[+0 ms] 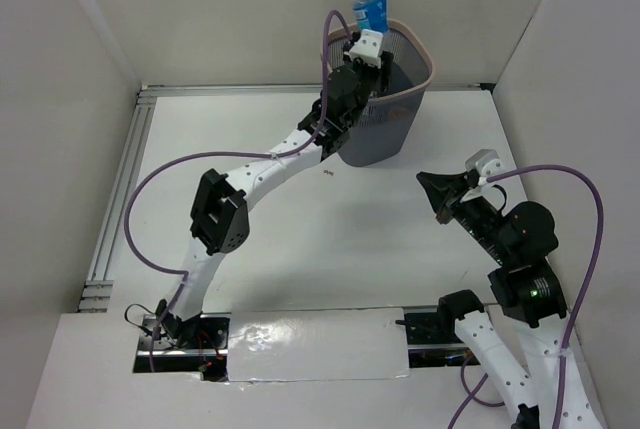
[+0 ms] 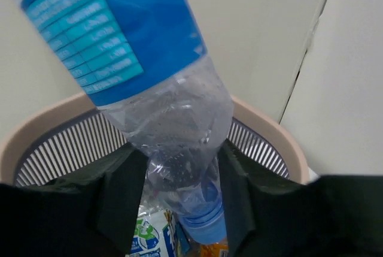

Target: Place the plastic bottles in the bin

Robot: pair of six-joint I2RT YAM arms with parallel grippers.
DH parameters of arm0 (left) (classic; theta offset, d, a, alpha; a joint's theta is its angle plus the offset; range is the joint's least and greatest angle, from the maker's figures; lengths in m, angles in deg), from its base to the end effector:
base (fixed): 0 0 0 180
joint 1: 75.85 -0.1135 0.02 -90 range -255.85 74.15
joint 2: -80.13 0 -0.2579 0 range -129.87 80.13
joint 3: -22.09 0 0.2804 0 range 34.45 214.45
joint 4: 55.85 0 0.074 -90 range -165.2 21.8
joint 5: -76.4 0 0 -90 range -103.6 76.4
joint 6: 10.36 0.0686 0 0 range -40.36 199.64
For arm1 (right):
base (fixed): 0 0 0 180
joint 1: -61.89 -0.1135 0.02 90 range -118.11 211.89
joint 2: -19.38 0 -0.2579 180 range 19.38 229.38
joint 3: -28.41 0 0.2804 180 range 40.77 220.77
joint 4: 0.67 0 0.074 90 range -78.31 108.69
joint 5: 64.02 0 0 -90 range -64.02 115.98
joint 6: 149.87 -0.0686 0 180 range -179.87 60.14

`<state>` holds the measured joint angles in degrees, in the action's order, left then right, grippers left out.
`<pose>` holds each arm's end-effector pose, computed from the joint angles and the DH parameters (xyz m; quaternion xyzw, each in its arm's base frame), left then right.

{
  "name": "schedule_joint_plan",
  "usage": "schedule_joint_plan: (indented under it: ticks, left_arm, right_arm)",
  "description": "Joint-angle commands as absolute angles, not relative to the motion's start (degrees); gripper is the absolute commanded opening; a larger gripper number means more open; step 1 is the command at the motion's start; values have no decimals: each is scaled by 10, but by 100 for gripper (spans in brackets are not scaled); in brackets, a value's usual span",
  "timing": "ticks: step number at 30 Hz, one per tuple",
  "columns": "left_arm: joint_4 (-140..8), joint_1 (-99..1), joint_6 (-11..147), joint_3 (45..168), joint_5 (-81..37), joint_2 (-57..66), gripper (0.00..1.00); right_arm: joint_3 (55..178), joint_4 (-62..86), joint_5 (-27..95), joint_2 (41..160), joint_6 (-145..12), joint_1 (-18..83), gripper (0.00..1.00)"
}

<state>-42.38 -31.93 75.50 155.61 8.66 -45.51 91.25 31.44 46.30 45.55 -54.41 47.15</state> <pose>0.4330 -0.3809 0.4116 0.0383 0.5745 -0.2306 0.7844 0.1403 0.0615 0.4057 -0.2447 0.6347 0.1778 0.7111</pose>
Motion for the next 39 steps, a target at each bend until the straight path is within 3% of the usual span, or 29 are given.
schedule_joint_plan:
  ticks: [1,2,3,4,7,10,13,19,22,32,39]
  left_arm:
    - [-412,-311,781,1609,102,-478,64]
    - [-420,-311,781,1614,102,-485,69]
    - [-432,-311,781,1614,102,-485,76]
    - [-439,-311,781,1614,102,-485,83]
    - [-460,-311,781,1614,108,-479,93]
    - [-471,-311,781,1608,114,-456,99]
    - [-478,-306,781,1593,120,-420,99]
    - [-518,-272,804,1523,127,-287,99]
    - [-582,-230,795,1412,134,-193,99]
    - [-780,-156,619,1112,94,108,99]
    - [-792,-149,617,862,34,361,99]
  right_arm:
    - [904,309,456,450,-542,473,11]
    - [904,309,456,450,-536,473,15]
    - [904,309,456,450,-536,473,30]
    - [904,315,456,450,-536,473,38]
    - [899,315,456,445,-536,473,61]
    - [899,315,451,445,-536,473,70]
    - [899,315,451,445,-536,473,73]
    - [894,315,439,476,-536,473,89]
    - [888,315,423,505,-550,473,98]
    - [900,326,341,548,-599,473,100]
    - [874,309,330,536,-599,473,100]
